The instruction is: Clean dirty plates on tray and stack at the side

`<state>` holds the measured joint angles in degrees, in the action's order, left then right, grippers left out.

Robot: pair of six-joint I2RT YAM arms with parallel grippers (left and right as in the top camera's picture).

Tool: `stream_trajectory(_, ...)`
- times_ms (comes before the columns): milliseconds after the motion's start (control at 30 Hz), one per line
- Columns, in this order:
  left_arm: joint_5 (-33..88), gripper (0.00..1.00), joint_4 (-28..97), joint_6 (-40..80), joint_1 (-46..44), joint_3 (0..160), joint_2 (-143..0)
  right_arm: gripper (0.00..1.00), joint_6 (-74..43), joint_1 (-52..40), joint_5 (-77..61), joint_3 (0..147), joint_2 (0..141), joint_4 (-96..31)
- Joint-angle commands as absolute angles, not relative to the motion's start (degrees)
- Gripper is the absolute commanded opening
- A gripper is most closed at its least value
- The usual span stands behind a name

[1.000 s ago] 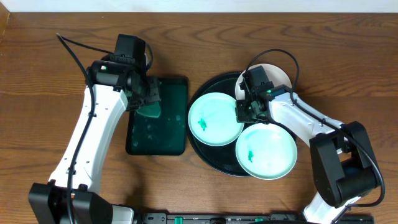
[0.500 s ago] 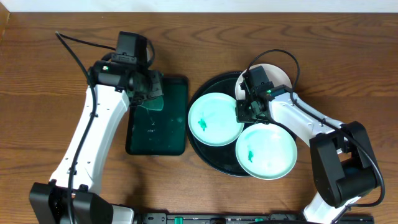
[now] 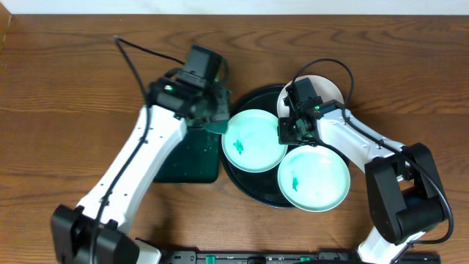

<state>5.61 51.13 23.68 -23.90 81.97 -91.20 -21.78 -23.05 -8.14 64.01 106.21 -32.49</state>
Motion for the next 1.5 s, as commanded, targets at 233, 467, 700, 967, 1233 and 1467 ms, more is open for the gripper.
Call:
stream_trajectory(233,4.3,0.07,48.8,31.8,-30.0,81.5,-102.1,0.01,-22.7,-23.4,-9.4,63.6,105.3,-32.6)
stream_trajectory(467,3.2,0.07,48.9,34.9,-30.4,81.2,-105.9,0.01,-22.7,-23.4,-9.4,63.6,105.3,-32.6)
stream_trajectory(700,3.2,0.07,47.9,35.8,-31.8,81.1,-110.0,0.01,-22.7,-23.4,-9.4,63.6,105.3,-32.6)
stream_trajectory(967,0.6,0.07,46.7,37.2,-32.2,81.1,-113.9,0.01,-22.7,-23.4,-9.4,63.6,105.3,-32.6)
stream_trajectory(1233,1.1,0.07,45.9,37.1,-33.1,81.1,-117.6,0.01,-22.7,-23.4,-9.4,63.6,105.3,-32.6)
stream_trajectory(1467,9.0,0.08,44.4,32.4,-33.9,81.1,-118.6,0.01,-22.7,-23.4,-9.4,63.6,105.3,-32.6)
